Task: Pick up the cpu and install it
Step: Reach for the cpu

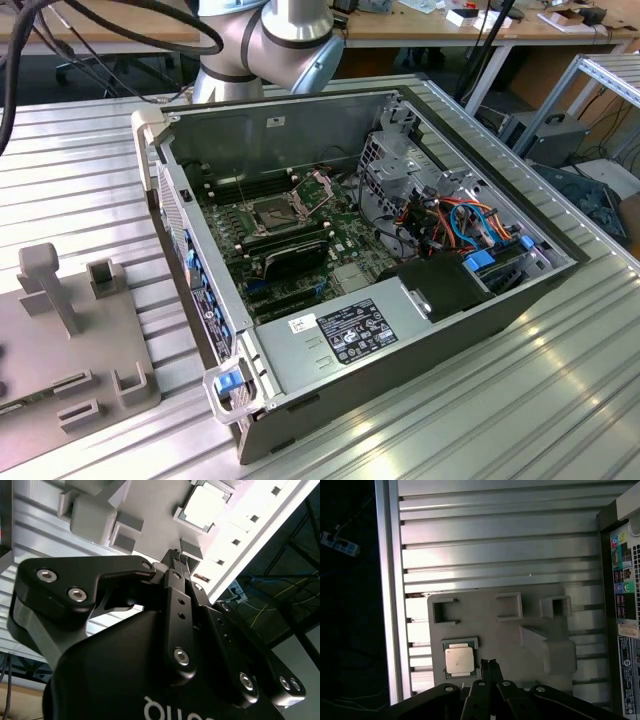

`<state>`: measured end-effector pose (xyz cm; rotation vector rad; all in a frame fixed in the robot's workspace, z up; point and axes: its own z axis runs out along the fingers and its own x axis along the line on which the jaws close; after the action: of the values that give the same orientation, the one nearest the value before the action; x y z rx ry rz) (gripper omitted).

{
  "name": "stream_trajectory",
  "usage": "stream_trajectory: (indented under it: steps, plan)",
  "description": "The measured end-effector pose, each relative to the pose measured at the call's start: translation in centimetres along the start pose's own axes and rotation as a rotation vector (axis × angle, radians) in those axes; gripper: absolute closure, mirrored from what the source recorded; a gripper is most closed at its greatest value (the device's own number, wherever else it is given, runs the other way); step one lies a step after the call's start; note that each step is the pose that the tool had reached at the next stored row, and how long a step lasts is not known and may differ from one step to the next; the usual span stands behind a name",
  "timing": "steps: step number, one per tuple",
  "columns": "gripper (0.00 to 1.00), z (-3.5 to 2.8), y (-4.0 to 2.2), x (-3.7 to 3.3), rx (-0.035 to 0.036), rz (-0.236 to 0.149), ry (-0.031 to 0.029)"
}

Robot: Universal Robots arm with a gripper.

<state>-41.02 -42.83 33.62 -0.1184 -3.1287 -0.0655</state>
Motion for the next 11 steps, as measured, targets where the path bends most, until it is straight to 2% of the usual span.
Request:
stream_trajectory:
  steps: [4, 11]
  plan:
    - [0.89, 0.81, -0.37, 1.10, 0.0001, 0.000, 0.0003]
    - [0.89, 1.78, -0.71, 1.70, 0.0006, 0.000, 0.0047]
